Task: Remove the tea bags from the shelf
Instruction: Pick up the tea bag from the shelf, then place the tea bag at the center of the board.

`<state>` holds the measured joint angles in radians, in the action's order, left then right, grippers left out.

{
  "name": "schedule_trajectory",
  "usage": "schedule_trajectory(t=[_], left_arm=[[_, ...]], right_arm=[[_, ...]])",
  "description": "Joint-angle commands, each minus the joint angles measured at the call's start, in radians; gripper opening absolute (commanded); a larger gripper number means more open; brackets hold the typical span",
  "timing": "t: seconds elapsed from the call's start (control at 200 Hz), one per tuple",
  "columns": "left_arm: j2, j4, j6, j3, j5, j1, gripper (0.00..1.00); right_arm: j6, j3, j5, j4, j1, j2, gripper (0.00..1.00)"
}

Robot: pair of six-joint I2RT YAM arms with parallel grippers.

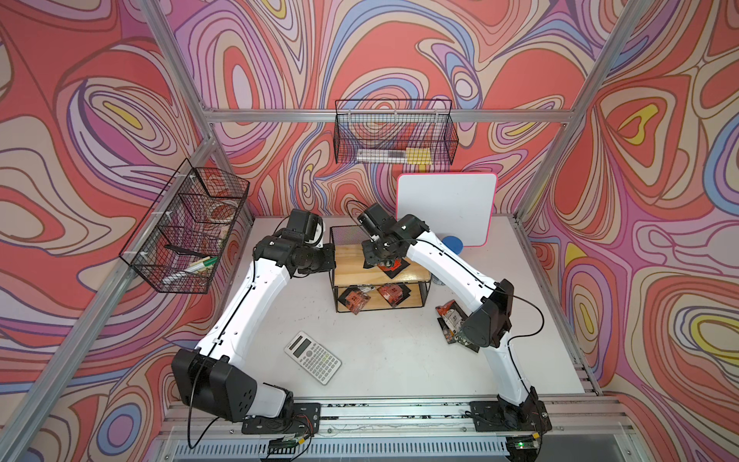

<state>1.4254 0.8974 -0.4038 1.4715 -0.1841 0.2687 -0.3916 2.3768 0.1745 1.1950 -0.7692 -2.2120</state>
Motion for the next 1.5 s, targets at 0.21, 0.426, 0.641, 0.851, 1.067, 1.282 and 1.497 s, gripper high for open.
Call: schedule_trajectory(t=[0.21,0.426,0.641,0.851,1.067,1.282,1.497], left_arm=[[0.003,0.014,0.004,0.012,0.004,-0.001,0.00],[-0.002,0.017,0.006,0.006,0.006,0.000,0.00],[-0.007,0.015,0.005,0.004,0.006,0.000,0.00],[-0.007,0.017,0.005,0.002,0.007,0.000,0.00],[-0.010,0.018,0.006,-0.001,0.012,0.000,0.00],[-0.010,0.015,0.005,0.001,0.012,0.000,0.00],[-0.007,0.017,0.003,0.006,0.011,0.000,0.00]], right_arm=[[-0.042,-0.034,-0.036,-0.062,0.001,0.146,0.11],[-0.074,-0.201,-0.017,-0.204,0.001,0.306,0.04],[-0.157,-0.431,0.256,-0.289,0.007,0.541,0.00],[-0.365,-0.643,0.423,-0.184,0.109,0.728,0.00],[-0.469,-0.978,0.226,-0.233,0.285,0.909,0.00],[-0.484,-1.240,0.074,-0.339,0.333,0.988,0.00],[-0.475,-1.389,-0.061,-0.419,0.352,0.965,0.00]])
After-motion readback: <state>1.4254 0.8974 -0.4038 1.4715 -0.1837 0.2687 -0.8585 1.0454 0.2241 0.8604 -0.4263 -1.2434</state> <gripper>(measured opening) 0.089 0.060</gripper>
